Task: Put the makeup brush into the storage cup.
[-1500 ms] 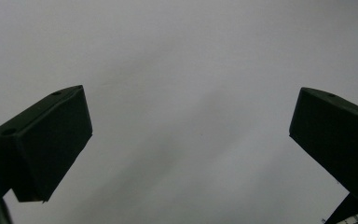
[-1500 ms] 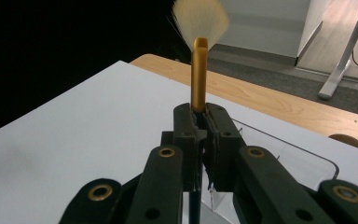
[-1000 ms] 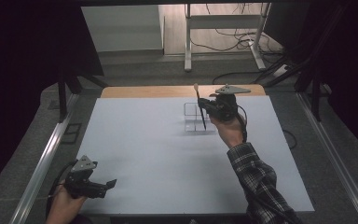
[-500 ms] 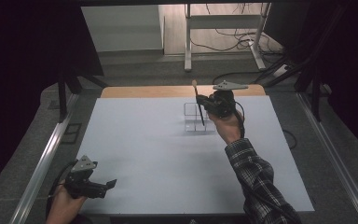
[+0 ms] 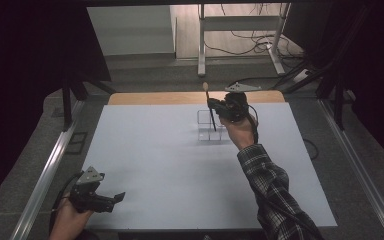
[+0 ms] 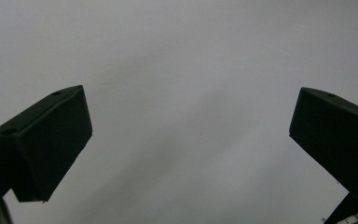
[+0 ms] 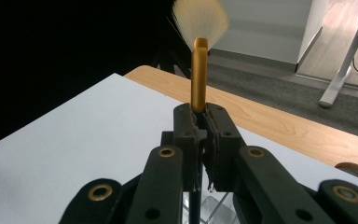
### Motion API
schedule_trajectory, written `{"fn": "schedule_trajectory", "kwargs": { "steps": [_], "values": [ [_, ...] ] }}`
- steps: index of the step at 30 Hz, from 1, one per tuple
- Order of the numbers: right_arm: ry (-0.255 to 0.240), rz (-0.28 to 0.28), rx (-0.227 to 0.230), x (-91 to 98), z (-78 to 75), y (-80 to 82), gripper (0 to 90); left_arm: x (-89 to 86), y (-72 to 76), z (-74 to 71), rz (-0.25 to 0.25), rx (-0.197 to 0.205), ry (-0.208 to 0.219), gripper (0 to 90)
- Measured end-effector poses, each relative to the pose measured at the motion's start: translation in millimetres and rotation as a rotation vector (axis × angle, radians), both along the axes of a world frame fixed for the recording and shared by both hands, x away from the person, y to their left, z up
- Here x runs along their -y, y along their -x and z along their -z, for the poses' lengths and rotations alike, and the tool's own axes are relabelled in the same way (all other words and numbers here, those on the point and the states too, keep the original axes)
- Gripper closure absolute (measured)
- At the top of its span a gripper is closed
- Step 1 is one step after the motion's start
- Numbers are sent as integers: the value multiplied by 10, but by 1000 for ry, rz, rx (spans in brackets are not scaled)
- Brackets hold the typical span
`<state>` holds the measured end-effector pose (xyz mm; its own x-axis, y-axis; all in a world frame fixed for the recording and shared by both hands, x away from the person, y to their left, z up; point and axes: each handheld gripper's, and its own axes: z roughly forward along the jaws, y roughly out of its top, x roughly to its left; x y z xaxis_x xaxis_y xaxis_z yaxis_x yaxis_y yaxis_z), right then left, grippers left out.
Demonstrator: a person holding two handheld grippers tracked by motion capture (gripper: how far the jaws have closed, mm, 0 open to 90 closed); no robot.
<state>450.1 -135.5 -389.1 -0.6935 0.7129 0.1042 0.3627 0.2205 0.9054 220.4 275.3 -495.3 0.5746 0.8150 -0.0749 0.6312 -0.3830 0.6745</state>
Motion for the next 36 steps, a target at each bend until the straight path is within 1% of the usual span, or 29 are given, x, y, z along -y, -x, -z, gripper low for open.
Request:
{"fn": "schedule_trajectory", "kwargs": {
  "steps": [13, 19, 36],
  "values": [
    [2, -1, 12, -107, -39, -114, 834, -3, 0, 0, -2, 0, 3, 0],
    [7, 7, 16, -141, -51, -149, 835, -4, 1, -1, -1, -1, 2, 0],
    [7, 11, 44, -270, -94, -309, 835, -4, -1, 1, 1, -1, 1, 0]
  ]
}}
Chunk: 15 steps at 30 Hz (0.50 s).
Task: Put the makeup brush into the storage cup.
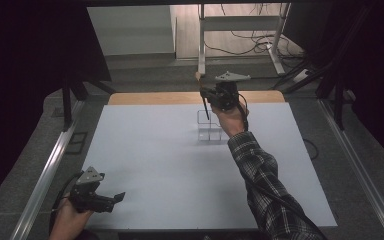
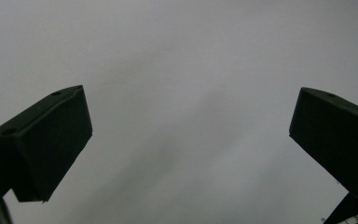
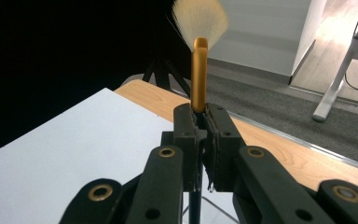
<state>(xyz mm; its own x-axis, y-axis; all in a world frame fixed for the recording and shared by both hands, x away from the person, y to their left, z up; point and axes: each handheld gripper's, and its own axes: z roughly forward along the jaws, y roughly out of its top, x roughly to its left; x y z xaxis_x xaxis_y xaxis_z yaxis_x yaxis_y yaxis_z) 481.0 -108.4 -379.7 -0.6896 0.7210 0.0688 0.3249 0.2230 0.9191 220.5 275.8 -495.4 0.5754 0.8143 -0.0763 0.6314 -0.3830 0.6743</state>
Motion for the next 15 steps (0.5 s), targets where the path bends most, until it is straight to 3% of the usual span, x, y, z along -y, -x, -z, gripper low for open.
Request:
{"fn": "schedule_trajectory", "kwargs": {
  "steps": [15],
  "values": [
    [9, 0, 1, -74, 118, -71, 835, 2, 2, 2, 2, 2, 0, 0]
  ]
}}
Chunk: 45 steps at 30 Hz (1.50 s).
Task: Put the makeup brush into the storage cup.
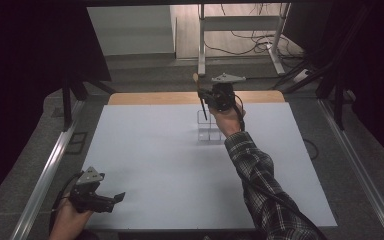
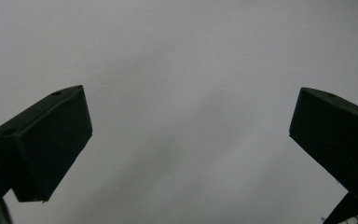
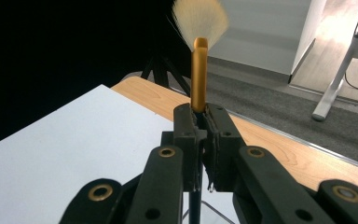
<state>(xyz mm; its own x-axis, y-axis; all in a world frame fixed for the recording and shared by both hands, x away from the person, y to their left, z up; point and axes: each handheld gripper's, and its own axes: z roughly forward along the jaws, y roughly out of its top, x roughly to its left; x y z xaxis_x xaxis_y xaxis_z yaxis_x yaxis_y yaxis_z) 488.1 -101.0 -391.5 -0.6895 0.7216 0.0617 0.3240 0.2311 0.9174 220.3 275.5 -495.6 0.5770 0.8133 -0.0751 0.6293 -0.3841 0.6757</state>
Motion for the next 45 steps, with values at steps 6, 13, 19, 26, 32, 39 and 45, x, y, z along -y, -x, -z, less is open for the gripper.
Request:
{"fn": "schedule_trajectory", "kwargs": {
  "steps": [6, 13, 19, 26, 32, 39, 45],
  "values": [
    [6, 7, -3, 14, 53, -16, 835, 1, 0, -1, 0, -1, -2, 0],
    [8, 9, -8, 24, 115, -28, 835, 0, 0, -1, 0, -1, -1, 0],
    [12, 14, -10, 43, 169, -33, 835, -1, -1, -1, -1, -2, -1, 0],
    [15, 19, -20, 70, 227, -36, 835, -1, -1, -1, -1, -3, -2, 0],
    [19, 18, -28, 71, 286, -37, 835, 0, -2, 0, 0, -4, -2, 0],
    [23, 19, -41, 71, 358, -30, 834, 2, -2, 0, 0, -4, -1, 0],
    [26, 20, -47, 76, 409, -23, 835, 3, -2, 0, 1, -5, -2, 0]
  ]
}}
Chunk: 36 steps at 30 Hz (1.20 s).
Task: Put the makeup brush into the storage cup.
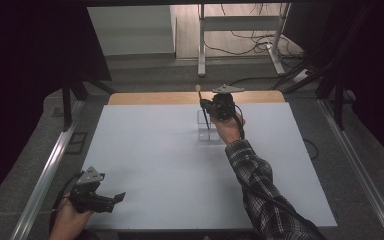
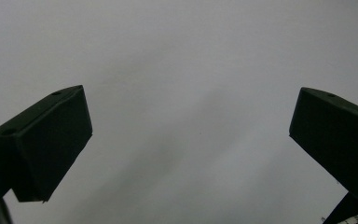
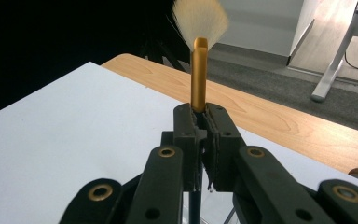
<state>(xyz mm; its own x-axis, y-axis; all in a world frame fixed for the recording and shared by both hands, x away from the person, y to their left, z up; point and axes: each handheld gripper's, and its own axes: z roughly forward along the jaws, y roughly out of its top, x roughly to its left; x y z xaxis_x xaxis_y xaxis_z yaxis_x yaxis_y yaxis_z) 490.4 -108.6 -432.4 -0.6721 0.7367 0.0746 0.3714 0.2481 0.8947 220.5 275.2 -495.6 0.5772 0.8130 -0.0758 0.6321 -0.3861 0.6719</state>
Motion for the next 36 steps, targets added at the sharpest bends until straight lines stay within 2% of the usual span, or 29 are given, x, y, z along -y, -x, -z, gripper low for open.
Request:
{"fn": "schedule_trajectory", "kwargs": {
  "steps": [13, 22, 25, 27, 29, 31, 33, 36],
  "values": [
    [11, -1, -14, -12, 110, 24, 834, 1, -1, 1, 1, -1, 0, 0],
    [34, -9, -16, -22, 188, 49, 833, 4, -2, 3, 2, -1, -4, 0],
    [49, -20, -13, -18, 181, 54, 808, 4, -2, 3, 1, -2, -3, 0],
    [54, -21, -13, -21, 173, 51, 674, 4, -2, 3, 2, -1, -4, 0],
    [77, -10, 9, -31, 155, 38, 403, 6, -2, 2, 2, -2, -5, 0],
    [74, -21, 4, -31, 142, 4, 257, 7, -2, 2, 2, -2, -5, 0],
    [62, -16, -27, -35, 132, -23, 135, 8, -2, 3, 2, -2, -6, 0],
    [63, -14, -53, -46, 135, -41, 56, 10, -2, 3, 2, -1, -6, 0]
  ]
}}
